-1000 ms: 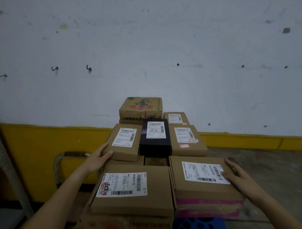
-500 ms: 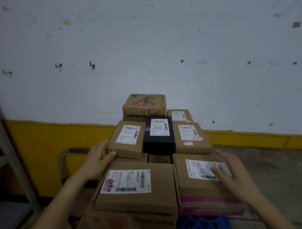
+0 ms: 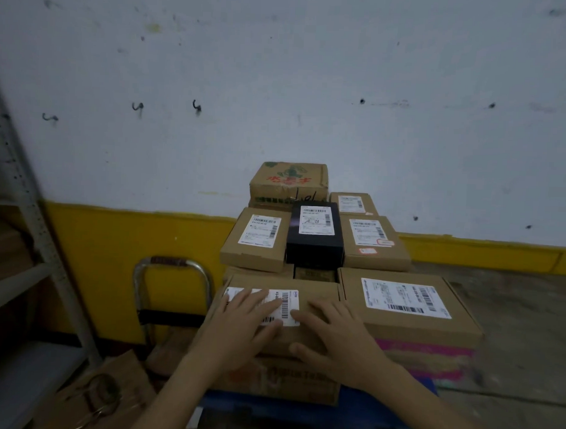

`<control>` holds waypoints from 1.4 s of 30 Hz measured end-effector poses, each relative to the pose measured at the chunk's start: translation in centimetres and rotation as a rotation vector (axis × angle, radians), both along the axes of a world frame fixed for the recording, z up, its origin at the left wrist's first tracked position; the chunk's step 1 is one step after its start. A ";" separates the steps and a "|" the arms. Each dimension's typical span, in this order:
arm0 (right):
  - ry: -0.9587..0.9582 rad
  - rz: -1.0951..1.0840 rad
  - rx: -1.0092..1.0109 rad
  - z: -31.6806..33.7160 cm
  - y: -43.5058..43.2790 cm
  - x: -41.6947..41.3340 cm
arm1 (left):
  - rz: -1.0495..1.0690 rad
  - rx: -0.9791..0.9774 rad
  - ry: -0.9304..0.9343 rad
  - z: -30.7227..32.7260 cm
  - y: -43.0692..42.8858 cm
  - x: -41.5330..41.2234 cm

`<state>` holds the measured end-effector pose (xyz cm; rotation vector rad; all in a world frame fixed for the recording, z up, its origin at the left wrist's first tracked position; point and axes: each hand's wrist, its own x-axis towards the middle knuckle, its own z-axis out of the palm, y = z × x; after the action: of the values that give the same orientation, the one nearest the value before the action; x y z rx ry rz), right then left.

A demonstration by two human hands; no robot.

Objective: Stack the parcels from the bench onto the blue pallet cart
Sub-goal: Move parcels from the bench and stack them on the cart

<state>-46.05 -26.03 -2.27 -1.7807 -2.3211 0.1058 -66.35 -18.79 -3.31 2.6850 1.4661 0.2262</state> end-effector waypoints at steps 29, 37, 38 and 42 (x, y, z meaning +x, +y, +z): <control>0.104 -0.091 0.002 0.1 -0.4 0.3 | 0.024 0.045 -0.025 0.4 -0.8 0.6; 0.080 -0.110 0.026 -0.8 -0.3 0.4 | 0.028 0.070 -0.016 0.0 -0.7 0.8; 0.078 -0.109 0.033 -0.7 -0.4 0.3 | 0.026 0.077 -0.021 0.1 -0.9 0.8; 0.075 -0.086 0.018 -0.1 -0.6 0.4 | 0.011 0.066 -0.093 1.0 -1.3 0.4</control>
<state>-45.60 -26.64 -2.36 -1.8324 -2.1844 0.1349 -65.97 -20.10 -2.31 2.6777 1.4721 0.4021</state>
